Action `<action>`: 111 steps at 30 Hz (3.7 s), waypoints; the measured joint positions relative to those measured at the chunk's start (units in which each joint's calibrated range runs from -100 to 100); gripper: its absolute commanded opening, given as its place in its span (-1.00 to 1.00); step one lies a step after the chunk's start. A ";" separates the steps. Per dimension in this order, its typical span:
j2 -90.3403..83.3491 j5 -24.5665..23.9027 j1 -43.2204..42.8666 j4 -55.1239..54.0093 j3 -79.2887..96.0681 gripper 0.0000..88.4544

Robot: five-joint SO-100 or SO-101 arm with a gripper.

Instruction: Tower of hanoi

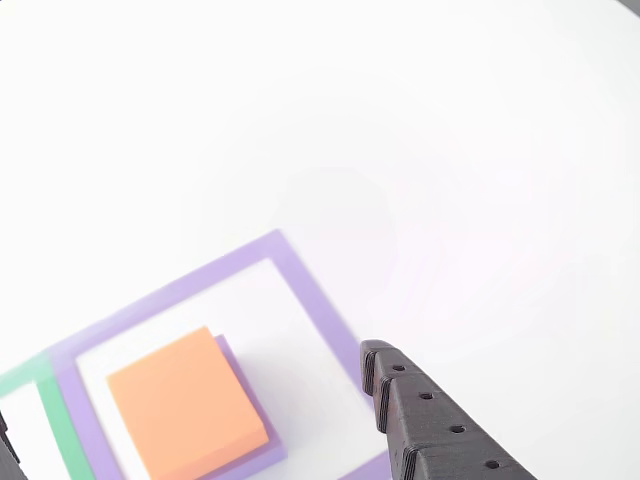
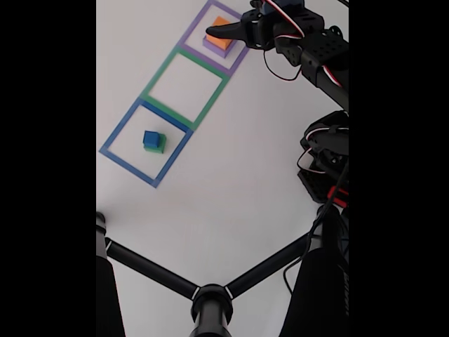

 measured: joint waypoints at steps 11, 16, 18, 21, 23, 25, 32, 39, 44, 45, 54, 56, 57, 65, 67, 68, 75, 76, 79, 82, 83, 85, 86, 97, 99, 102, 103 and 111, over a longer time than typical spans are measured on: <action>9.96 0.00 1.31 -22.15 7.75 0.05; 15.11 0.00 1.06 -30.74 9.40 0.04; 17.31 0.00 1.06 -33.55 9.40 0.04; 21.27 0.00 1.06 -38.60 9.40 0.03; 24.31 0.00 0.82 -42.30 9.40 0.03; 27.18 0.00 0.08 -45.43 9.40 0.02; 33.01 0.00 -0.98 -52.33 9.40 0.00; 36.05 0.00 -1.64 -56.10 9.83 -0.03; 38.08 0.00 -1.64 -58.83 10.36 -0.05; 38.24 0.00 -1.64 -58.91 10.36 -0.06; 40.61 0.00 -2.54 -60.59 10.44 -0.11; 41.45 0.00 -2.54 -61.32 10.44 -0.12; 41.79 0.00 -2.54 -61.56 10.44 -0.12; 42.97 0.00 -2.70 -62.04 10.27 -0.20; 42.97 0.00 -2.87 -62.04 10.27 -0.22; 43.22 0.00 -2.95 -62.04 10.10 -0.23; 44.32 0.00 -3.19 -62.04 8.88 -0.29; 44.49 0.00 -3.19 -62.04 8.70 -0.29; 44.74 0.00 -3.27 -62.04 8.27 -0.31; 45.08 0.00 -3.60 -62.04 7.75 -0.32; 45.34 0.00 -3.60 -62.04 7.57 -0.33; 45.42 0.00 -3.68 -62.04 7.22 -0.36; 45.42 0.00 -3.68 -62.04 7.14 -0.38; 45.42 0.00 -4.18 -62.04 7.14 -0.64; 45.42 0.00 -4.26 -62.04 7.14 -0.67; 45.42 0.00 -4.50 -62.04 7.14 -0.68; 45.42 0.00 -4.50 -62.04 7.14 -0.69; 45.42 0.00 -4.67 -62.04 7.14 -0.71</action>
